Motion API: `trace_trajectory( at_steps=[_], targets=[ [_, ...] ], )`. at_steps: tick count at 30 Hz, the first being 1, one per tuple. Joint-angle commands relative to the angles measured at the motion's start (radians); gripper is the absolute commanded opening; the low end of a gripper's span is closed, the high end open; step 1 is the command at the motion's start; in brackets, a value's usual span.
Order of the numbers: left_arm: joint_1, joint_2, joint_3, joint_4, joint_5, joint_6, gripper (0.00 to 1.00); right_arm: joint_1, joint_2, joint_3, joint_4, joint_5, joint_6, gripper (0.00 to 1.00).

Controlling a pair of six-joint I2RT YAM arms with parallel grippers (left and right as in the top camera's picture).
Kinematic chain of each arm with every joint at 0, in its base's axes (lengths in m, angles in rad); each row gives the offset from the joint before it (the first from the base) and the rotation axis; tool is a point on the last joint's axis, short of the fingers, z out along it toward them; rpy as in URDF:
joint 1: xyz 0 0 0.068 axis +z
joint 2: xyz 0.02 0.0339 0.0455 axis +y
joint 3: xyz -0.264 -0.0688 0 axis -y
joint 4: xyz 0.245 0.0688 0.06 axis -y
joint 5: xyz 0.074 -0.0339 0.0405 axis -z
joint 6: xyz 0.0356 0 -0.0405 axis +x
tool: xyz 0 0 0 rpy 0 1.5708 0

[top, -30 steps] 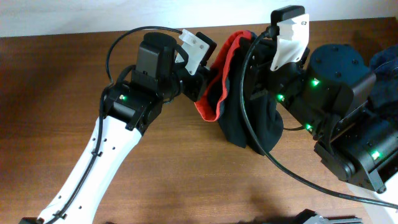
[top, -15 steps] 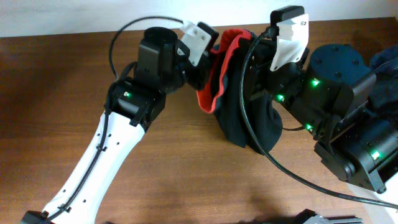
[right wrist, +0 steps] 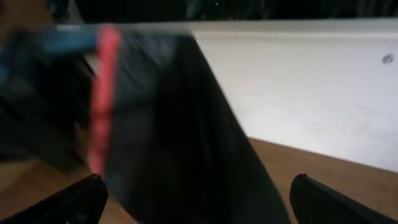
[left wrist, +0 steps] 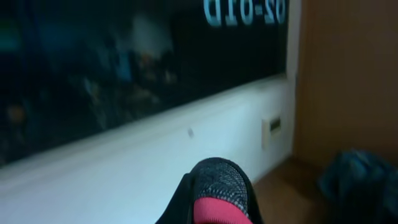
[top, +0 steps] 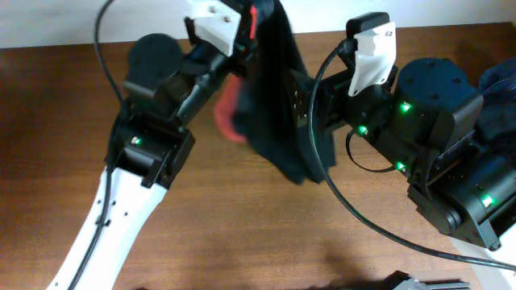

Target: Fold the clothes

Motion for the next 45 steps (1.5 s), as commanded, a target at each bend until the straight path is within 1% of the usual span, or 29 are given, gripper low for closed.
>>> trace_trajectory(
  at_steps=[1,8,13,15,19,22,24,28,32,35,39,45],
  targets=[
    [0.003,-0.030,0.014,0.055,-0.043,0.012,0.01,-0.005,-0.015,0.005,-0.030,-0.030,-0.002,0.99],
    [0.003,-0.030,0.014,0.168,-0.044,0.012,0.01,-0.006,-0.030,0.005,-0.133,-0.022,0.025,0.99],
    [0.003,-0.031,0.014,0.195,-0.050,0.012,0.00,-0.006,-0.029,0.005,-0.193,-0.017,0.030,0.99],
    [0.003,-0.031,0.014,0.191,-0.080,0.012,0.01,-0.006,-0.030,0.005,-0.224,0.003,0.032,0.99],
    [0.003,-0.031,0.014,0.195,-0.185,0.012,0.01,-0.006,-0.029,0.005,-0.312,0.030,0.033,0.99],
    [0.003,-0.031,0.014,0.211,-0.255,0.012,0.00,-0.006,-0.023,0.005,-0.373,0.030,0.077,0.99],
    [0.003,-0.031,0.014,0.230,-0.298,0.013,0.01,-0.006,-0.015,0.005,-0.402,0.030,0.082,0.99],
    [0.004,-0.031,0.014,0.317,-0.348,0.012,0.01,-0.005,0.027,0.004,-0.455,0.016,0.161,0.99],
    [0.004,-0.031,0.018,0.422,-0.355,0.012,0.01,-0.005,0.106,0.004,-0.476,-0.070,0.160,0.99],
    [0.003,-0.031,0.026,0.459,-0.405,0.012,0.00,-0.005,0.169,0.004,-0.476,-0.158,0.160,0.99],
    [0.010,-0.031,0.039,0.461,-0.502,0.012,0.01,-0.005,0.254,0.004,-0.480,-0.236,0.158,1.00],
    [0.040,-0.031,0.039,0.460,-0.507,0.012,0.01,0.010,0.351,0.004,-0.500,-0.371,0.089,0.97]
  ],
)
